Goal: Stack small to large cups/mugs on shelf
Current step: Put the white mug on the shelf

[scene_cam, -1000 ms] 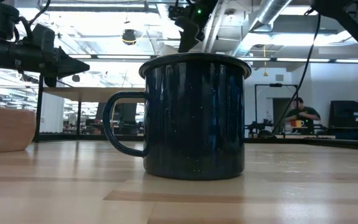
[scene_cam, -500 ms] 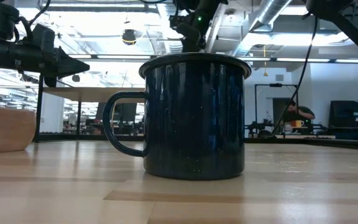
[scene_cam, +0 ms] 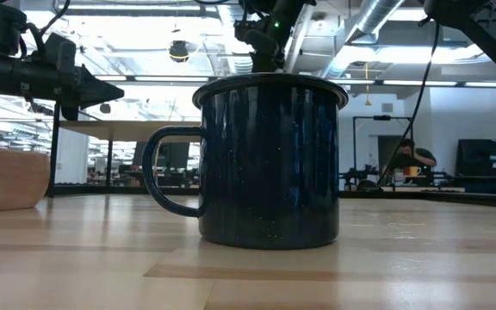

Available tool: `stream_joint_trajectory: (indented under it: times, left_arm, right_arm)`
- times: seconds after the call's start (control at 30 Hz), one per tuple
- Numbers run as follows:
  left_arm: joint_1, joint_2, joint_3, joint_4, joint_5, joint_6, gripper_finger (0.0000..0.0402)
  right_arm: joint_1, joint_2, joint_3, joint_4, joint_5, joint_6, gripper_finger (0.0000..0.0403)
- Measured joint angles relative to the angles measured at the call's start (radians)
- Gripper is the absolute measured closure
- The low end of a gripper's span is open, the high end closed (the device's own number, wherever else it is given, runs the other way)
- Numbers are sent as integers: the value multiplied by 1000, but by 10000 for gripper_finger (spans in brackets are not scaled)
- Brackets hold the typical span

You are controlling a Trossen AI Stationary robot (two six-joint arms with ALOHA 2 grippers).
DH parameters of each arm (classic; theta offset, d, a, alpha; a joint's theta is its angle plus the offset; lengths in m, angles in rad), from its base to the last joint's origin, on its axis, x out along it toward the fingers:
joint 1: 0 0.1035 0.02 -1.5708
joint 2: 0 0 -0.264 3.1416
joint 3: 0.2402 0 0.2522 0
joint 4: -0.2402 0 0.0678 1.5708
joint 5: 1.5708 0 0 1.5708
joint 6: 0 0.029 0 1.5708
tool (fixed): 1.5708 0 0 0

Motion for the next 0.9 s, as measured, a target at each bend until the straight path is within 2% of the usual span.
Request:
stream_joint_trajectory:
  times: [0.3,0.53,0.9]
  left_arm:
    - [0,0,0,0,0,-6,401]
    - [0,0,0,0,0,-21,401]
    - [0,0,0,0,0,-23,401]
  right_arm:
    - [-1,0,0,1,0,-1,390]
    - [-1,0,0,5,0,-1,352]
    - [-2,0,0,43,3,-2,345]
